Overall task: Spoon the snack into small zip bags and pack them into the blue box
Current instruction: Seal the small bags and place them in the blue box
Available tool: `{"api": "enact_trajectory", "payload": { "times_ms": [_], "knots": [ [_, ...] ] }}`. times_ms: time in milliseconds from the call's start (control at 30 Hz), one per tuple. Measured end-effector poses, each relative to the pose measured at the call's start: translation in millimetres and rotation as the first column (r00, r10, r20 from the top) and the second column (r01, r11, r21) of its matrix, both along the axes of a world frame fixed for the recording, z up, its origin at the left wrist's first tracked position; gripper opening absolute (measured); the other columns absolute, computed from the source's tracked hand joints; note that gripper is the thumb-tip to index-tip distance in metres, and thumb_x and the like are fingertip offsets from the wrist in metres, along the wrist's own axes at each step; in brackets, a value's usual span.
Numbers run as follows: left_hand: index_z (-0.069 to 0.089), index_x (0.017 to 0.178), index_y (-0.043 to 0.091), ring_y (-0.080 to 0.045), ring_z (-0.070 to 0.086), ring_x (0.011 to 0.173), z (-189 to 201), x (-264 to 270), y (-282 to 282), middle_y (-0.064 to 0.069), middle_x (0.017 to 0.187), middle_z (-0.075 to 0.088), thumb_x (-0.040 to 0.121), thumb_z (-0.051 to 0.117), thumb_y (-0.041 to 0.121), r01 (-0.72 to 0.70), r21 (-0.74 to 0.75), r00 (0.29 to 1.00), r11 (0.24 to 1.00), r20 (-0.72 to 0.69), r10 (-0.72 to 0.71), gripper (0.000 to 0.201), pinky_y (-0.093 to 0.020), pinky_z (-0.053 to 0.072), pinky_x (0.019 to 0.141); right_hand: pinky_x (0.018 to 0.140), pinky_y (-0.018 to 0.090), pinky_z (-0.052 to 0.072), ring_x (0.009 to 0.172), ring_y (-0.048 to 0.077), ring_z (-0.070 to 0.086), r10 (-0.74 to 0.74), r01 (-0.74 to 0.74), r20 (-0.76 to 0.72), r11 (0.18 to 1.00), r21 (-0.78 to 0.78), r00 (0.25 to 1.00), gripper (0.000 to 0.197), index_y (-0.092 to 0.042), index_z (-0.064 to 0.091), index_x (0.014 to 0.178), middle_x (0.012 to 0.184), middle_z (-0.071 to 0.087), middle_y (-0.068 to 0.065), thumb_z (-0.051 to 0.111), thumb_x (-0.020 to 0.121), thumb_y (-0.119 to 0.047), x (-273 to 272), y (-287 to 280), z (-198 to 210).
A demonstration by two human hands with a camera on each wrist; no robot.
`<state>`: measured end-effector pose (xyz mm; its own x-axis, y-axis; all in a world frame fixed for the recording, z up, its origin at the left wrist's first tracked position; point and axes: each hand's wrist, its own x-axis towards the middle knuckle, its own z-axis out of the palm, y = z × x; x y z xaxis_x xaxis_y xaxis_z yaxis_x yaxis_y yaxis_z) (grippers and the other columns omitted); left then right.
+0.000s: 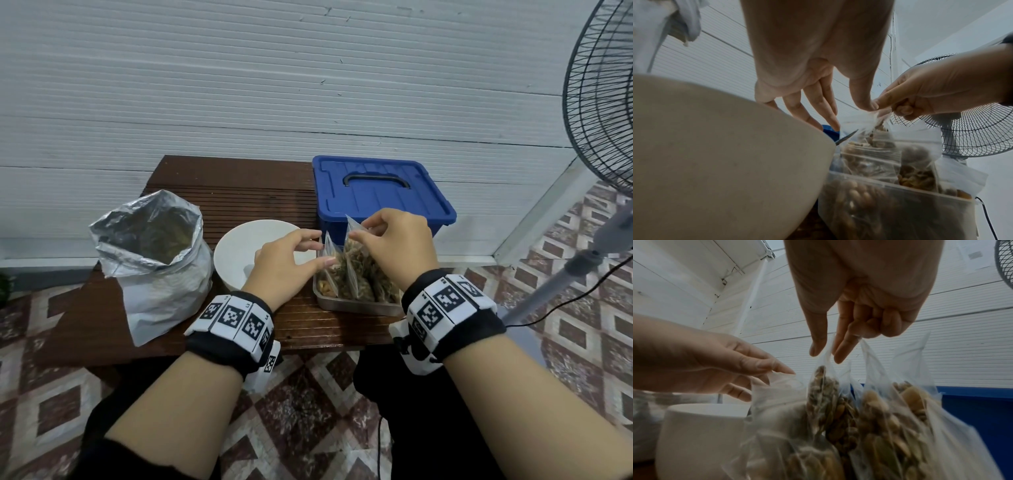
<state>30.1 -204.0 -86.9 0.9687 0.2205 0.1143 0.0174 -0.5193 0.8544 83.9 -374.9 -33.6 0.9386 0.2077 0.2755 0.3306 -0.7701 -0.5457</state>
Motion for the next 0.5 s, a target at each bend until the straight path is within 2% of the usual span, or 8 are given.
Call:
{"api": "enact_trajectory", "payload": {
  "times_ms": [100, 167, 233, 333, 400, 500],
  "knots": [
    [0.061, 0.119, 0.035, -0.005, 0.057, 0.115, 0.7, -3.6, 2.3, 0.028, 0.094, 0.064, 0.079, 0.074, 0.047, -0.023, -0.011, 1.0, 1.0, 0.001, 0.024, 0.044, -0.048, 0.036, 0.108, 0.078, 0.032, 0.052, 0.081, 0.012, 0.062, -0.007, 0.005, 0.023, 0.998, 0.068, 1.0, 0.032, -0.017, 0.069, 0.094, 0.079, 0.065, -0.006, 0.072, 0.079, -0.045, 0.2, 1.6, 2.5],
    [0.062, 0.119, 0.033, -0.004, 0.058, 0.113, 3.1, -6.2, 4.0, 0.023, 0.098, 0.067, 0.082, 0.072, 0.045, -0.032, -0.034, 0.999, 0.999, 0.029, 0.033, 0.04, -0.043, 0.038, 0.108, 0.076, 0.029, 0.049, 0.08, 0.012, 0.061, -0.018, 0.012, 0.056, 0.994, 0.111, 0.998, 0.031, -0.017, 0.069, 0.094, 0.079, 0.066, -0.004, 0.067, 0.083, -0.046, 0.5, 3.2, 6.2],
    [0.063, 0.119, 0.029, 0.002, 0.058, 0.108, 10.1, -10.2, 5.0, 0.019, 0.101, 0.068, 0.087, 0.068, 0.039, -0.031, -0.068, 0.997, 0.997, 0.069, 0.036, 0.034, -0.029, 0.04, 0.104, 0.072, 0.025, 0.044, 0.08, 0.011, 0.059, -0.021, 0.003, 0.1, 0.985, 0.173, 0.995, 0.028, -0.017, 0.068, 0.093, 0.079, 0.065, -0.004, 0.062, 0.088, -0.044, -1.3, 6.3, 12.7],
    [0.064, 0.115, 0.031, 0.01, 0.059, 0.101, 29.9, -17.7, 11.1, 0.021, 0.099, 0.068, 0.09, 0.066, 0.031, -0.045, -0.084, 0.983, 0.995, 0.173, 0.059, 0.025, -0.009, 0.04, 0.089, 0.069, 0.022, 0.038, 0.077, 0.006, 0.055, 0.013, -0.05, 0.136, 0.96, 0.274, 0.991, 0.023, -0.018, 0.066, 0.093, 0.078, 0.06, -0.01, 0.056, 0.093, -0.038, -6.8, 18.8, 25.8],
    [0.065, 0.11, 0.031, 0.01, 0.06, 0.098, 46.4, -23.8, 21.0, 0.019, 0.099, 0.069, 0.091, 0.066, 0.025, -0.086, -0.119, 0.956, 0.989, 0.269, 0.116, 0.02, -0.008, 0.043, 0.088, 0.069, 0.019, 0.037, 0.074, 0.002, 0.052, 0.054, -0.097, 0.138, 0.939, 0.329, 0.989, 0.019, -0.019, 0.065, 0.092, 0.078, 0.059, -0.013, 0.055, 0.094, -0.034, -11.2, 34.3, 35.1],
    [0.069, 0.11, 0.023, 0.006, 0.062, 0.096, 73.4, -38.4, 44.1, 0.012, 0.102, 0.07, 0.091, 0.066, 0.021, -0.161, -0.179, 0.903, 0.971, 0.371, 0.218, 0.019, -0.011, 0.047, 0.085, 0.064, 0.012, 0.038, 0.075, 0.005, 0.054, 0.146, -0.184, 0.129, 0.908, 0.377, 0.981, 0.018, -0.017, 0.068, 0.092, 0.081, 0.064, -0.006, 0.056, 0.094, -0.031, -17.8, 66.7, 46.5]
  ]
}}
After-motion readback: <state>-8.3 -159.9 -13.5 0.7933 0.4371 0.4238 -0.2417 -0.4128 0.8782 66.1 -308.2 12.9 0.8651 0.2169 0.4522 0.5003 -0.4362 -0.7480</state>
